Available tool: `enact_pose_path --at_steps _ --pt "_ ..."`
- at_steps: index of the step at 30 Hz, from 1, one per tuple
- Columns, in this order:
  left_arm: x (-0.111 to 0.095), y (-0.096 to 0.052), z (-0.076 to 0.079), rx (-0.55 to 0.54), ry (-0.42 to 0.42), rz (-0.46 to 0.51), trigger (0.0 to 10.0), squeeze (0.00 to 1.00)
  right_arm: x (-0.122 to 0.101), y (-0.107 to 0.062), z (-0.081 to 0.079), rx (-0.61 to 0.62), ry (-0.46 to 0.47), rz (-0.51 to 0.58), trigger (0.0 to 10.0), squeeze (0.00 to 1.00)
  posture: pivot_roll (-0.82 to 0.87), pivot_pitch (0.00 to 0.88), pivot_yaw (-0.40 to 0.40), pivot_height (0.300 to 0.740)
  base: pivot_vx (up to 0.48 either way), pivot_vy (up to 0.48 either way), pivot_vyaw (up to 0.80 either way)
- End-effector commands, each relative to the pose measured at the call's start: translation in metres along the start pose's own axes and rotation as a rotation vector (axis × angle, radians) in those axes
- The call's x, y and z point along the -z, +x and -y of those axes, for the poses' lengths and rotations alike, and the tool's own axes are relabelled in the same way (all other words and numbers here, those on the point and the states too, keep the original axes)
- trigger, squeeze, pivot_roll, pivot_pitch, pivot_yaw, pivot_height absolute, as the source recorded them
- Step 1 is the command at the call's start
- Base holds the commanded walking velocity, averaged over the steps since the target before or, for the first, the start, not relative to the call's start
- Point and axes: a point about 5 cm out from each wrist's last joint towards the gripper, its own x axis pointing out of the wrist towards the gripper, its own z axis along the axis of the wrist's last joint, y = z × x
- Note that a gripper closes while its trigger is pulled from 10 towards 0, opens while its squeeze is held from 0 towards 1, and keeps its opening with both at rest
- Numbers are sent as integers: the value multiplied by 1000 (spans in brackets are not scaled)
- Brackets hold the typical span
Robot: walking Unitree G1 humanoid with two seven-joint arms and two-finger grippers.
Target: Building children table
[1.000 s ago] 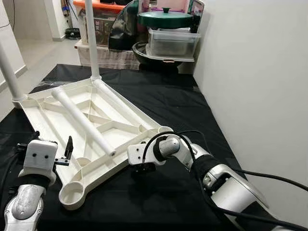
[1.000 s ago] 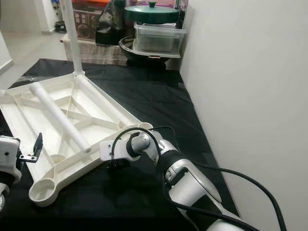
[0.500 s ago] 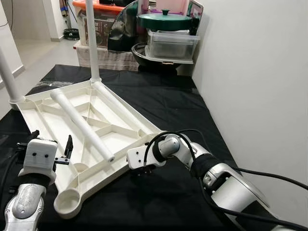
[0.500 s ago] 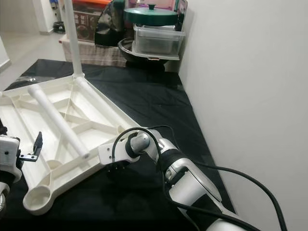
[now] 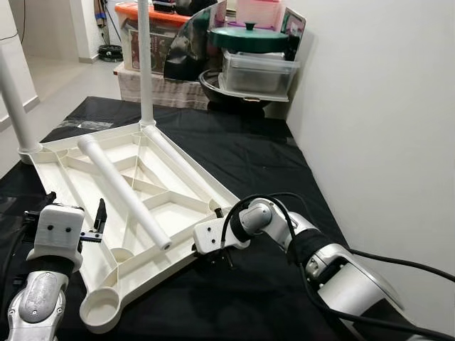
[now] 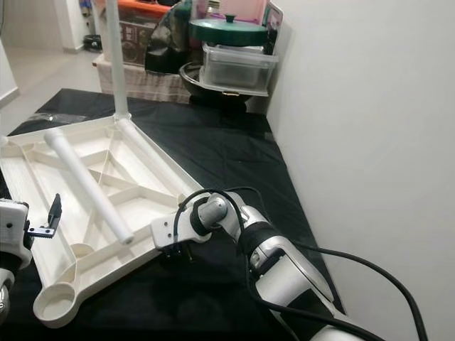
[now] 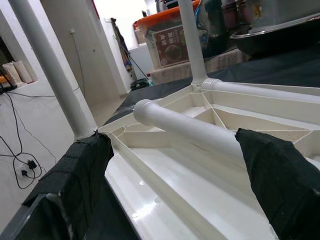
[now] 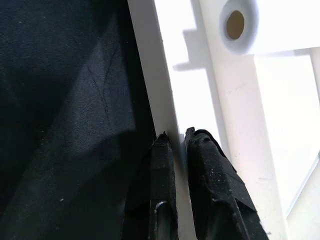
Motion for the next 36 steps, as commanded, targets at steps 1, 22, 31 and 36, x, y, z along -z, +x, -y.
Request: enact_pose_path --at_steps 1,22,31,36 --pt "0 0 2 2 0 4 10000 0 25 10 -33 -127 102 -61 10000 0 154 0 -168 740 0 0 0" --pt "-3 3 4 4 9 20 10000 0 30 21 -44 -238 176 -165 10000 0 162 0 -176 740 0 0 0" --pt "-4 4 5 7 6 26 10000 0 27 33 -50 -273 195 -212 10000 0 161 0 -177 740 0 0 0" --pt "-5 4 7 10 5 29 10000 0 25 37 -50 -276 193 -228 10000 0 162 0 -182 740 0 0 0"
